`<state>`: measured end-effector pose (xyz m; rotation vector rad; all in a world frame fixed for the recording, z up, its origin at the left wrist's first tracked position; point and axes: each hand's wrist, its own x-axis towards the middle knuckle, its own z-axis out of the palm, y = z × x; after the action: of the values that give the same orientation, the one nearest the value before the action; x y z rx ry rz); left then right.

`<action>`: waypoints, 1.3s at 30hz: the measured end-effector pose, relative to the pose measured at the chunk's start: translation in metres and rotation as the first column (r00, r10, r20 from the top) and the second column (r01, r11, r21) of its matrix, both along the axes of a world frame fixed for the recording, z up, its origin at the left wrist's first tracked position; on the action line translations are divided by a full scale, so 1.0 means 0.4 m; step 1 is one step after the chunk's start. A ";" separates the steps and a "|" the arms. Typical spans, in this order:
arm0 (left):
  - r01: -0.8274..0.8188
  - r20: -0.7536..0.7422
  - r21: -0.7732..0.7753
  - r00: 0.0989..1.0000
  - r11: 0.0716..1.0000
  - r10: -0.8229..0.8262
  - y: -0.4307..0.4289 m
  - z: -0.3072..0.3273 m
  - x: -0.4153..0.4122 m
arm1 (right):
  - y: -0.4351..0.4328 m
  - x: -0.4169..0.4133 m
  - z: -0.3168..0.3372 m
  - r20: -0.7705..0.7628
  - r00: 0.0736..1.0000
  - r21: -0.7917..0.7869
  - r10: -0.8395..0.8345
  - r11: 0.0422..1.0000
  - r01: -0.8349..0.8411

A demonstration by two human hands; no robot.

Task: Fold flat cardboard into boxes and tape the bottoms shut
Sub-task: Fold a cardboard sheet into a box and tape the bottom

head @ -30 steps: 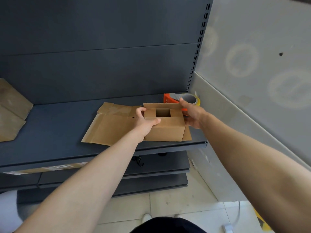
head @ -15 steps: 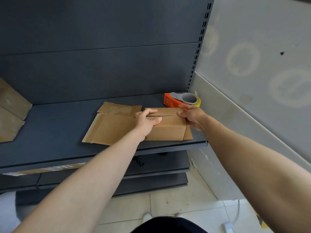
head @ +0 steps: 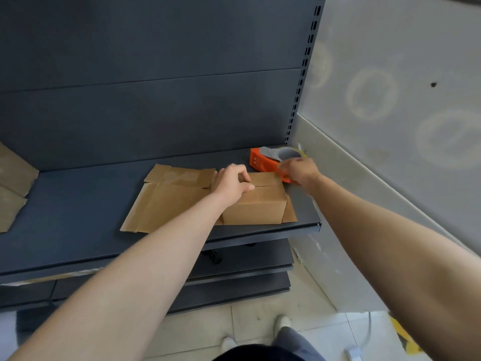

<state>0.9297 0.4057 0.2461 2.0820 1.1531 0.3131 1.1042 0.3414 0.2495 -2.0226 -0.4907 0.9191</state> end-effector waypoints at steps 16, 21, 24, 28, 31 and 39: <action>-0.080 -0.052 -0.171 0.996 0.982 0.072 0.034 -0.017 0.013 | 0.125 0.121 -0.062 0.424 0.655 -0.523 0.626 0.759 -0.387; -0.080 -0.062 -0.199 0.996 0.977 0.069 0.039 -0.006 0.012 | 0.098 0.145 0.074 0.294 0.855 -0.037 0.428 0.899 -0.437; -0.065 -0.049 -0.190 0.997 0.980 0.056 0.039 -0.003 0.009 | 0.053 0.141 0.182 0.271 0.894 0.107 0.357 0.912 -0.397; -0.056 -0.045 -0.181 0.998 0.982 0.049 0.044 -0.002 0.007 | -0.017 0.112 0.248 0.114 0.880 0.163 0.461 0.865 -0.474; -0.072 -0.030 -0.168 0.997 0.983 0.068 0.037 0.000 0.008 | -0.043 0.089 0.218 0.025 0.877 0.135 0.481 0.867 -0.479; 0.056 0.132 -0.223 0.991 0.973 -0.027 0.047 0.030 -0.046 | -0.077 0.079 0.190 0.019 0.922 0.055 0.386 0.921 -0.386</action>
<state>0.9113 0.4243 0.2580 1.8566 1.0178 0.2777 1.1358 0.3104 0.3256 -1.9100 -0.9349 1.1159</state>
